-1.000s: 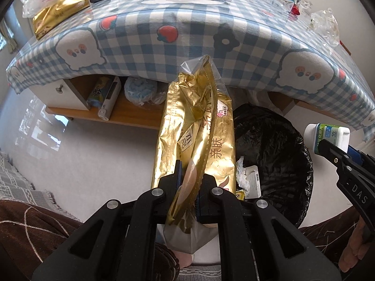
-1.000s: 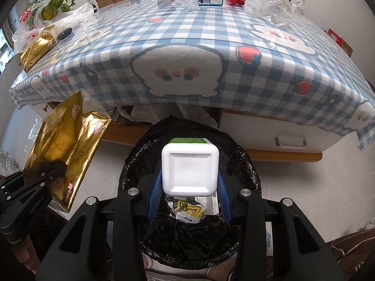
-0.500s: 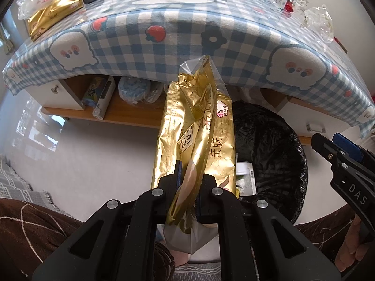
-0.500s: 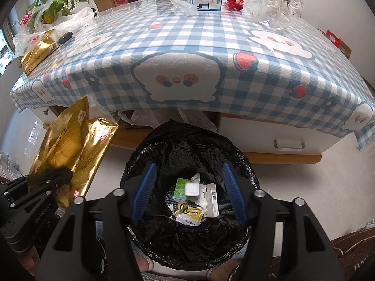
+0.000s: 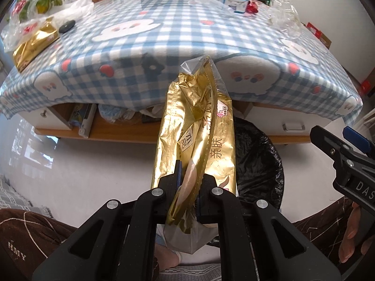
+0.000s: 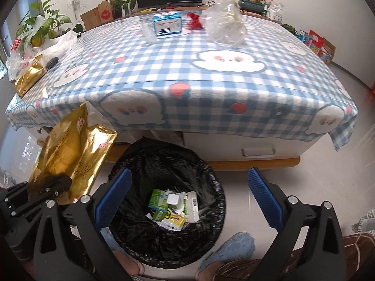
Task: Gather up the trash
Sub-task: 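Lower the left tool and open it to drop the gold bag into the bin, then move both open tools back over the table, then grasp the blue-white milk carton with the left tool while the right tool grasps the clear plastic bag, then lift the milk carton and plastic bag and carry both over the trash bin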
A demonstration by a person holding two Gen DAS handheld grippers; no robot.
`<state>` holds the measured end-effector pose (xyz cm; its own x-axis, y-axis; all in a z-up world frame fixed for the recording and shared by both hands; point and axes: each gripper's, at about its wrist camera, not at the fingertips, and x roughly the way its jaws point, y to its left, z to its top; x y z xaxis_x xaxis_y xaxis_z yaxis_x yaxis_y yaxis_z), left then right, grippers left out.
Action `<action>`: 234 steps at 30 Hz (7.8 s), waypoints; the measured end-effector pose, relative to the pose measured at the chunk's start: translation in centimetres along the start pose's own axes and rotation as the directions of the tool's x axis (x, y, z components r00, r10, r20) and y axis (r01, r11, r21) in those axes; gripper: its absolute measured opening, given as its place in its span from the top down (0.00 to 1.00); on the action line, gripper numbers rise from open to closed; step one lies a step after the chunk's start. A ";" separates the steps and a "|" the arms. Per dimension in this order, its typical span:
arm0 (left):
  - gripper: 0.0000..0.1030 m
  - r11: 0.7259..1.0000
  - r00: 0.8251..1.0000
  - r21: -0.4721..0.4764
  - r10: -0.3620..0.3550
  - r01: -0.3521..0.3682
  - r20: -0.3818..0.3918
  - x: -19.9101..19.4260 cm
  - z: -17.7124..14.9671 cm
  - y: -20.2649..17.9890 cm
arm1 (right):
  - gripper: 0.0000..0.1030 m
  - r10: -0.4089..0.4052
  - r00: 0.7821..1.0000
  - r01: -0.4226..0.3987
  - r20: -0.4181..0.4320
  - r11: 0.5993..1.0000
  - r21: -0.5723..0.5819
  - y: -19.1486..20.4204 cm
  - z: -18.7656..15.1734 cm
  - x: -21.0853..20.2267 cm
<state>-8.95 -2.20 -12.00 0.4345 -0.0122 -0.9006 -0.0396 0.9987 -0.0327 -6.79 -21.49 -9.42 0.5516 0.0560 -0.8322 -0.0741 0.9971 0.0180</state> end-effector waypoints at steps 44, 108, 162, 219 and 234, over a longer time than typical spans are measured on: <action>0.49 0.994 0.998 0.087 -0.062 0.063 -0.020 5.8 -0.7 -7.4 | 0.08 -0.060 0.995 0.066 -0.079 0.995 0.072 -7.3 -3.2 4.2; 0.06 0.997 0.972 0.036 -0.074 0.067 0.221 -1.9 19.0 -3.2 | 0.08 -0.040 0.969 0.042 0.242 0.999 -0.006 -5.1 15.3 0.2; 0.34 0.999 0.997 0.042 0.031 -0.034 0.071 12.4 38.0 -11.0 | 0.57 0.046 0.986 -0.055 0.162 0.997 0.052 -7.7 23.4 11.5; 0.35 0.997 0.991 0.072 -0.038 0.029 0.125 1.5 30.4 -9.0 | 0.66 0.016 0.981 -0.023 0.196 0.999 0.032 -5.5 23.2 1.6; 0.35 0.996 0.990 0.068 -0.061 0.053 0.126 -1.9 23.2 -7.3 | 0.66 0.033 0.978 -0.042 0.206 0.998 0.041 -4.3 19.8 -1.4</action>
<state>11.42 -8.33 0.06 0.5462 -0.0666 -0.8350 0.0449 0.9977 -0.0502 9.20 -24.86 2.65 0.7084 0.0980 -0.6990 -0.0630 0.9951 0.0757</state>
